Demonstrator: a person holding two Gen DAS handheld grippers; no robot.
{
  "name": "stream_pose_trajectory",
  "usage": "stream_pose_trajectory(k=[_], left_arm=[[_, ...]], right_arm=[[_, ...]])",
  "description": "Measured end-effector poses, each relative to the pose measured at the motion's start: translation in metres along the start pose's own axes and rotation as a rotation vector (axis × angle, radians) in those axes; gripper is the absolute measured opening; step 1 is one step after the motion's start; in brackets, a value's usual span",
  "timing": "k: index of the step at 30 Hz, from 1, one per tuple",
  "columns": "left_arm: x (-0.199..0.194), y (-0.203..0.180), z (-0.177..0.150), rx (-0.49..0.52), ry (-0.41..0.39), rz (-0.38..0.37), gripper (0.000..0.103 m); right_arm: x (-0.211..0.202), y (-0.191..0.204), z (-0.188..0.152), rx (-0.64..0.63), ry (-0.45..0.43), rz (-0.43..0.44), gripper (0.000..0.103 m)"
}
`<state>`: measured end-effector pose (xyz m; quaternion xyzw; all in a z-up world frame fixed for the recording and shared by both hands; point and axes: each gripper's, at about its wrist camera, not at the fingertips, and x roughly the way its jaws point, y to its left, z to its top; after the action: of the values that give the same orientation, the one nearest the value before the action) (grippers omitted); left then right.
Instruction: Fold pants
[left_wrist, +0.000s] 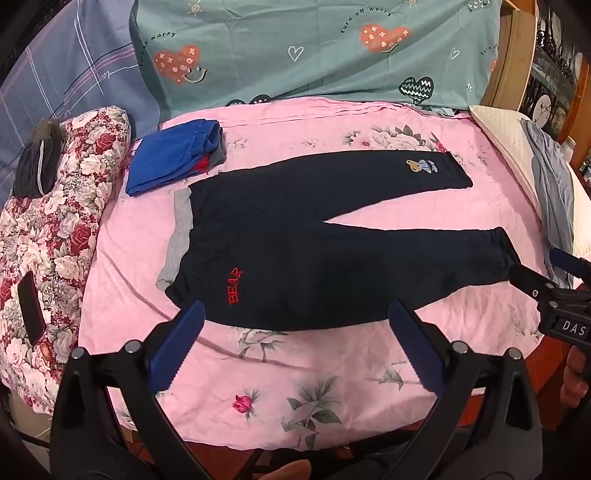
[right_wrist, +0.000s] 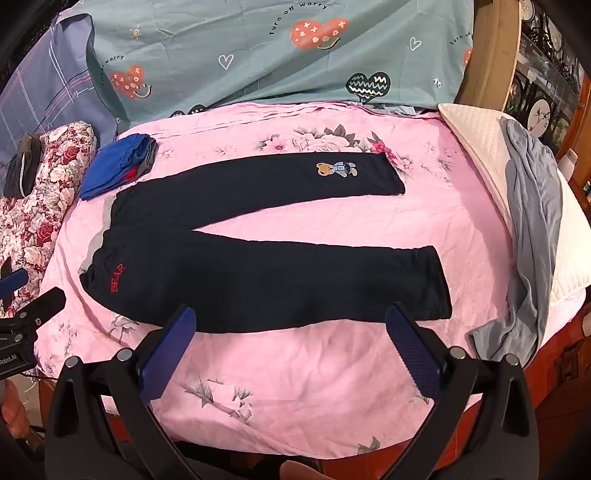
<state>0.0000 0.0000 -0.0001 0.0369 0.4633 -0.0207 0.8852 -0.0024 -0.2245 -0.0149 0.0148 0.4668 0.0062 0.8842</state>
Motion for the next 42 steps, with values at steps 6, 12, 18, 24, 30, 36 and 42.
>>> stream_pose_trajectory(k=[6, 12, 18, 24, 30, 36, 42], left_arm=[[-0.0025, -0.0011, -0.0001, 0.006, -0.004, -0.003, 0.101], [0.0003, 0.0015, -0.0014, -0.003, 0.004, -0.002, 0.101], [0.0015, 0.0010, -0.0012, -0.003, 0.008, -0.004, 0.101], [0.0013, 0.0000, -0.0019, -0.005, 0.006, -0.003, 0.101], [0.0019, 0.0005, -0.0020, -0.003, 0.006, -0.007, 0.101], [0.0041, 0.0007, -0.0042, -0.004, 0.007, -0.007, 0.101], [0.0040, 0.0011, -0.0038, -0.004, 0.008, -0.008, 0.101]], right_arm=[[-0.0004, 0.0002, -0.0007, 0.005, 0.005, -0.001, 0.102], [0.0012, 0.0001, -0.0012, 0.005, 0.011, -0.002, 0.102], [-0.0011, 0.0021, -0.0014, -0.003, 0.011, -0.006, 0.102], [-0.0007, 0.0042, -0.0018, -0.009, 0.016, -0.006, 0.102], [0.0013, 0.0034, -0.0029, -0.010, 0.018, -0.005, 0.102], [0.0023, 0.0026, -0.0025, -0.007, 0.019, -0.004, 0.102], [0.0045, 0.0032, -0.0030, -0.014, 0.026, -0.002, 0.102]])
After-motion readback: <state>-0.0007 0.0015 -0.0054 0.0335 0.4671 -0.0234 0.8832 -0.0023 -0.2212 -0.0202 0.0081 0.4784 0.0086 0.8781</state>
